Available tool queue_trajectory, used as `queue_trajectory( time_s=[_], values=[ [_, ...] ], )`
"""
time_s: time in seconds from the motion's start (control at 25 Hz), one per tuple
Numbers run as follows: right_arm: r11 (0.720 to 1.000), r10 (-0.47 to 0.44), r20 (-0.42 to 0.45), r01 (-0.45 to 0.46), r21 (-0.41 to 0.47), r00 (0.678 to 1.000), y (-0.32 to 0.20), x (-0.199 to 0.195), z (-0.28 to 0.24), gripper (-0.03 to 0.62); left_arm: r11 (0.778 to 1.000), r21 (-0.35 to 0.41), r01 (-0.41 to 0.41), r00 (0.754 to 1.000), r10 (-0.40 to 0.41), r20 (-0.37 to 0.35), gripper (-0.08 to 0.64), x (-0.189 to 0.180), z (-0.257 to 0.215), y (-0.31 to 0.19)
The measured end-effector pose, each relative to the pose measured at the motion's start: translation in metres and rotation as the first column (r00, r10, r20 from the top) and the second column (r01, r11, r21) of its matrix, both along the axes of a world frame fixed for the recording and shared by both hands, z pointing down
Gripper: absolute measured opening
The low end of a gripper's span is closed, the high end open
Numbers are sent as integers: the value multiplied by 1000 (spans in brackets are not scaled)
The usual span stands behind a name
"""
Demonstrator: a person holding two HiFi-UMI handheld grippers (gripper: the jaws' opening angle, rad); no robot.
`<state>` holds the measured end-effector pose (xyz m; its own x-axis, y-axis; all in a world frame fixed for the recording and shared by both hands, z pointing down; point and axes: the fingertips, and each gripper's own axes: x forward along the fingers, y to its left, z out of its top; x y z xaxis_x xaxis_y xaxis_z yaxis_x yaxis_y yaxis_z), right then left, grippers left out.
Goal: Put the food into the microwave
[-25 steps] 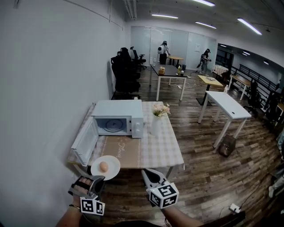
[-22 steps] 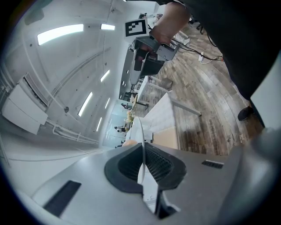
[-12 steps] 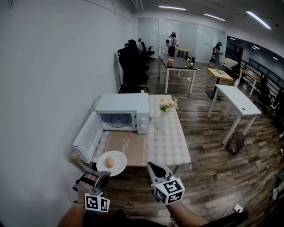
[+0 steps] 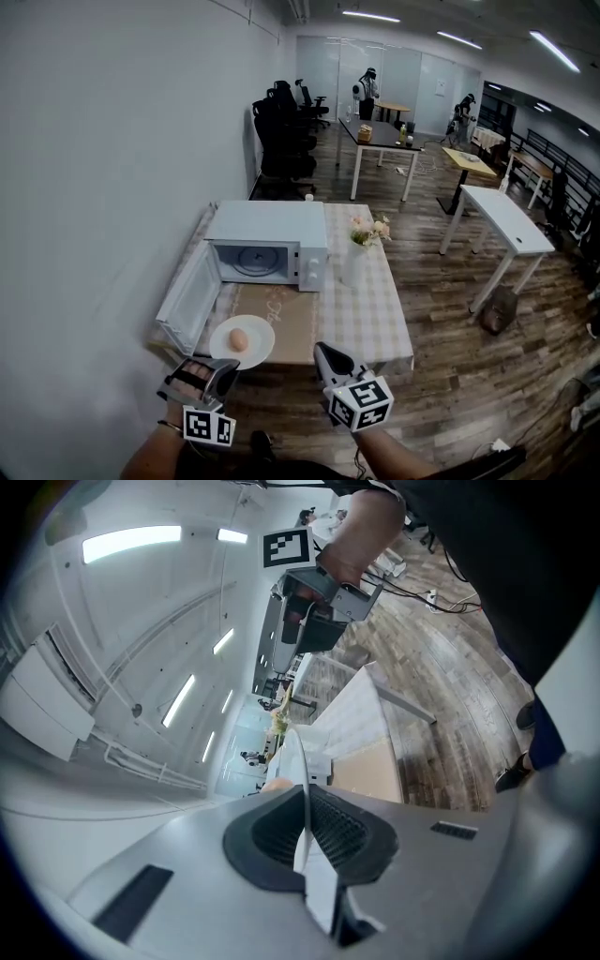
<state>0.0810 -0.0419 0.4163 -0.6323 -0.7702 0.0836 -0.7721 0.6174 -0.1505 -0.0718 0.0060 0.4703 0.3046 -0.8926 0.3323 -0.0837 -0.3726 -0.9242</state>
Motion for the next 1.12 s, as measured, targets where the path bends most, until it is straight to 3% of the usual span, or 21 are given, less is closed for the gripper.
queue_trajectory(
  time_s=[1.12],
  values=[
    [994, 103, -54, -105, -40, 993, -139, -77, 13, 8, 990, -23, -137, 990, 135, -49, 18, -60, 7, -156]
  ],
)
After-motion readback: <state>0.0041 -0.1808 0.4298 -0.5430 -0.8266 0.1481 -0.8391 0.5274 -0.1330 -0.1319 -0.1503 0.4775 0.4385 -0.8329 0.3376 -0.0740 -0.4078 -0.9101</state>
